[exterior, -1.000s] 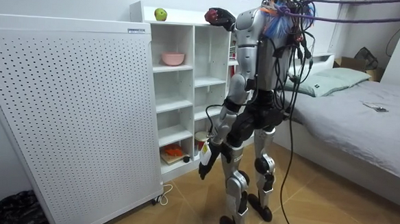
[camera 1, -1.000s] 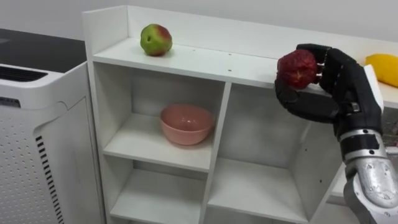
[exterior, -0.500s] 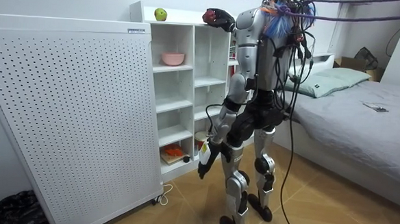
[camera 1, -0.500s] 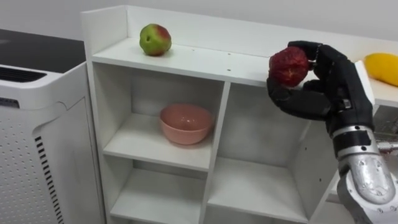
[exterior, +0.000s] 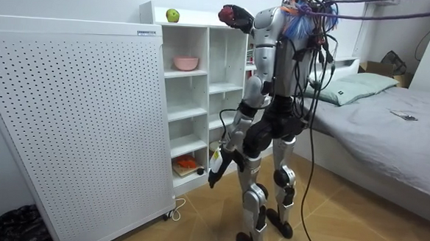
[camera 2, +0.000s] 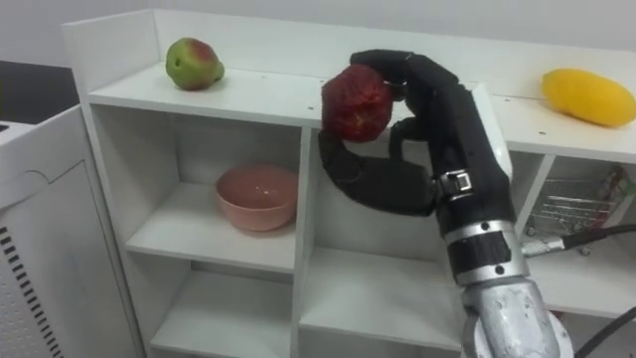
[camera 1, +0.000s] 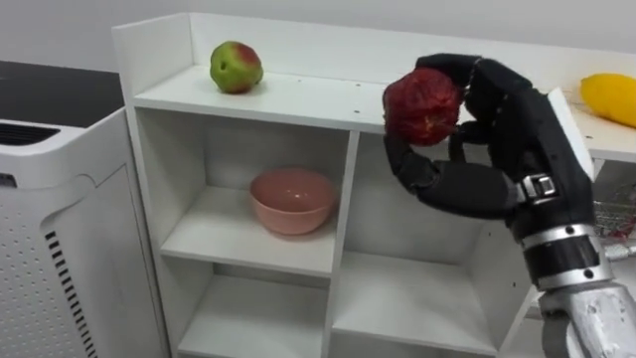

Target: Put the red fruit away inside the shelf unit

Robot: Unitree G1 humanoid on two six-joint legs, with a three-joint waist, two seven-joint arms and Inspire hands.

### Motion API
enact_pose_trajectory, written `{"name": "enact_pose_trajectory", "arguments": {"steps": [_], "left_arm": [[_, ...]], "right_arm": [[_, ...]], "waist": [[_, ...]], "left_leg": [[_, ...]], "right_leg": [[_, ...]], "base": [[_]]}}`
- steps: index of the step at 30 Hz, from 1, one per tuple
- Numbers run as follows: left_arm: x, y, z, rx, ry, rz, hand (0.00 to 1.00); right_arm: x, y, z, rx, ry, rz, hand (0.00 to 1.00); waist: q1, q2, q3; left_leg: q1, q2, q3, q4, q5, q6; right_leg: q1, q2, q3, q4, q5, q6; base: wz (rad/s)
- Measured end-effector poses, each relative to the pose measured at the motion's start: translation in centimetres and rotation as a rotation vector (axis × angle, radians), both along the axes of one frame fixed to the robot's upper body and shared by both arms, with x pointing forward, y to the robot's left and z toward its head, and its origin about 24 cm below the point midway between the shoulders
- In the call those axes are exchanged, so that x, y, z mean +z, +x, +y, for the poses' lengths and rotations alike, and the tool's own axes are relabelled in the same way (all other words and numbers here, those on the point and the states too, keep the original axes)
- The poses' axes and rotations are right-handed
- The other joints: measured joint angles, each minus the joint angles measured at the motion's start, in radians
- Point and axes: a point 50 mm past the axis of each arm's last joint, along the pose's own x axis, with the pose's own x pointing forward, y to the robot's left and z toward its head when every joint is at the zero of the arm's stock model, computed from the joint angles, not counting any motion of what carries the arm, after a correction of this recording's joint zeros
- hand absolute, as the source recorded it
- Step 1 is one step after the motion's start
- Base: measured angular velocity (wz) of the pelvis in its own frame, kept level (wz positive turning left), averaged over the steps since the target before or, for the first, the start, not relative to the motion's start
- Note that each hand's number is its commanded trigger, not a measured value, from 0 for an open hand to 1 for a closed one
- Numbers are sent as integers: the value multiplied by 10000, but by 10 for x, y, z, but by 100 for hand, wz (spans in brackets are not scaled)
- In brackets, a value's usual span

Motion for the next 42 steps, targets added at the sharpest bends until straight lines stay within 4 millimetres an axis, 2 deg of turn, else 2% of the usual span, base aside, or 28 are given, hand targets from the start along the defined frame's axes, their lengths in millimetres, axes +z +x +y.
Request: {"name": "enact_pose_trajectory", "arguments": {"steps": [5,7,8,10,14,20,22,25,28,32,33,34,36,39,42], "left_arm": [[-1,-7,0,37,86,152,0],[-2,-10,-2,-53,88,235,0],[-2,-10,-2,-47,93,226,0],[-4,-14,-4,-221,178,455,0],[-5,-12,-10,-575,209,383,0],[-6,-3,-15,-194,299,199,0],[-8,0,-20,-184,177,203,0],[-7,13,-26,227,-112,-180,0],[-6,20,-28,988,-176,-637,0],[-6,25,-32,1379,-382,-882,0],[-6,25,-34,1370,-416,-900,0],[-6,24,-34,1386,-416,-882,0],[-6,22,-34,1402,-258,-876,0],[-5,26,-35,1579,-202,-1025,0],[-3,31,-36,1652,-206,-1270,0]], "right_arm": [[-47,-6,1,9,248,1849,100],[-76,-6,0,-26,356,3070,100],[-82,-6,0,-11,466,3347,100],[-107,-2,-1,166,945,4560,100],[-144,-1,-4,52,2185,6236,100],[-194,-3,-12,-703,3957,8488,100],[-210,-7,-12,-951,4671,9212,100],[-221,-4,-11,-1096,6073,9813,100],[-237,-5,-11,-1381,7749,10591,100],[-248,-6,-17,-1769,9560,11040,100],[-250,-5,-21,-1967,10458,11099,100],[-251,-5,-25,-2107,11354,10985,100],[-248,-1,-29,-2108,12243,10736,100],[-238,12,-39,-2145,12743,10338,100],[-223,28,-55,-2289,13396,9750,100]], "waist": [[27,48,20],[20,82,22],[21,86,19],[37,162,31],[-49,307,-8],[-28,465,68],[-54,567,143],[-87,726,264],[-32,770,336],[85,864,430],[179,900,454],[329,912,465],[385,905,471],[485,912,481],[590,952,496]], "left_leg": [[2,0,21,1,1,-1],[-149,0,39,1,-1,0],[-223,-1,39,11,-1,1],[-502,2,99,30,2,4],[-1052,5,93,265,39,20],[-1778,7,-33,383,104,23],[-2119,1,-104,518,107,25],[-2911,-26,-196,890,124,55],[-3511,-149,-226,1108,190,153],[-4293,-367,-331,1624,214,201],[-4568,-390,-312,1831,211,207],[-4854,-428,-305,2010,213,219],[-5353,-496,-299,2320,208,279],[-6194,-537,-262,2863,158,351],[-6872,-559,-272,3335,115,358]], "right_leg": [[27,0,-2,8,8,-12],[-129,-8,-16,38,21,-34],[-201,-10,-17,40,33,-49],[-505,-13,-24,63,62,-85],[-1028,-39,-42,208,67,-91],[-1803,-67,-89,384,82,-117],[-2106,-111,-193,509,81,-117],[-2941,-232,-346,1056,58,-130],[-3690,-423,-344,1687,-97,-147],[-4517,-735,-351,2441,-376,-136],[-4846,-801,-329,2718,-391,-138],[-5148,-890,-339,2959,-444,-154],[-5667,-1021,-322,3356,-570,-206],[-6599,-1227,-189,4107,-774,-272],[-7244,-1272,-135,4588,-874,-302]], "base": [[-1],[-5],[-6],[-6],[0],[3],[8],[10],[7],[16],[0],[0],[7],[9],[9]]}}
